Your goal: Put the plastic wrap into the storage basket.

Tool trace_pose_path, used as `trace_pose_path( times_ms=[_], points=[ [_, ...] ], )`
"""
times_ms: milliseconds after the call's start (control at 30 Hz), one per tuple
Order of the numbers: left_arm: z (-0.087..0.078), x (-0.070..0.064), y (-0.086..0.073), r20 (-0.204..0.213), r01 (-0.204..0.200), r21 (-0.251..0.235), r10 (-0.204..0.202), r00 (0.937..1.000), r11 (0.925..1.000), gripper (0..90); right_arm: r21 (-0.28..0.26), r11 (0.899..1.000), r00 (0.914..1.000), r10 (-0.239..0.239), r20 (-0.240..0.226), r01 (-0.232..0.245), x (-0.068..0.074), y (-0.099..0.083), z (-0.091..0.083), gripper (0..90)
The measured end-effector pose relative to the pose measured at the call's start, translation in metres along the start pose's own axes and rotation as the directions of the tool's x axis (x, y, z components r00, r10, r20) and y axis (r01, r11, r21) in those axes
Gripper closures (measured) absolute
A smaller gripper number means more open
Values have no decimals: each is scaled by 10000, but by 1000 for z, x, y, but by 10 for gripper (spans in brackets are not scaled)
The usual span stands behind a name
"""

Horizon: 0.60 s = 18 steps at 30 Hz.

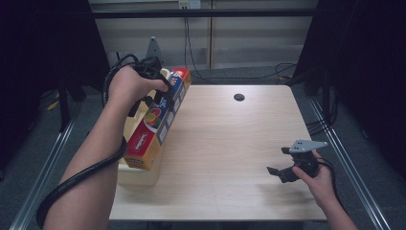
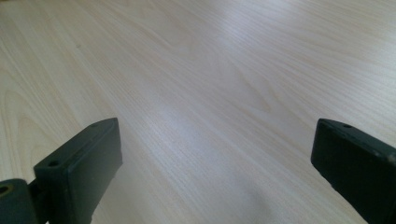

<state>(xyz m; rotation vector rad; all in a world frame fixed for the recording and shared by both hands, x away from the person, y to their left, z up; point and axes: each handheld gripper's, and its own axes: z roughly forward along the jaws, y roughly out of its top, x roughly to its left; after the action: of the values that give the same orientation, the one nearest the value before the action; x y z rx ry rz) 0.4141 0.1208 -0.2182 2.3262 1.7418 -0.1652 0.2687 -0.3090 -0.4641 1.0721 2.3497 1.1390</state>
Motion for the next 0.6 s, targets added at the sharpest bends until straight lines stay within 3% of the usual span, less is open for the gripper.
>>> trace_pose_path(
  times_ms=[200,600],
  points=[
    [-6,13,-6,-172,232,-100,-233,9996,9997,412,-22,10000,9999,-58,97,58,0,0,0,21],
    [-10,25,-14,-204,678,-185,-681,9975,9975,412,-23,10000,9999,-74,79,74,0,0,1,21]
  ],
)
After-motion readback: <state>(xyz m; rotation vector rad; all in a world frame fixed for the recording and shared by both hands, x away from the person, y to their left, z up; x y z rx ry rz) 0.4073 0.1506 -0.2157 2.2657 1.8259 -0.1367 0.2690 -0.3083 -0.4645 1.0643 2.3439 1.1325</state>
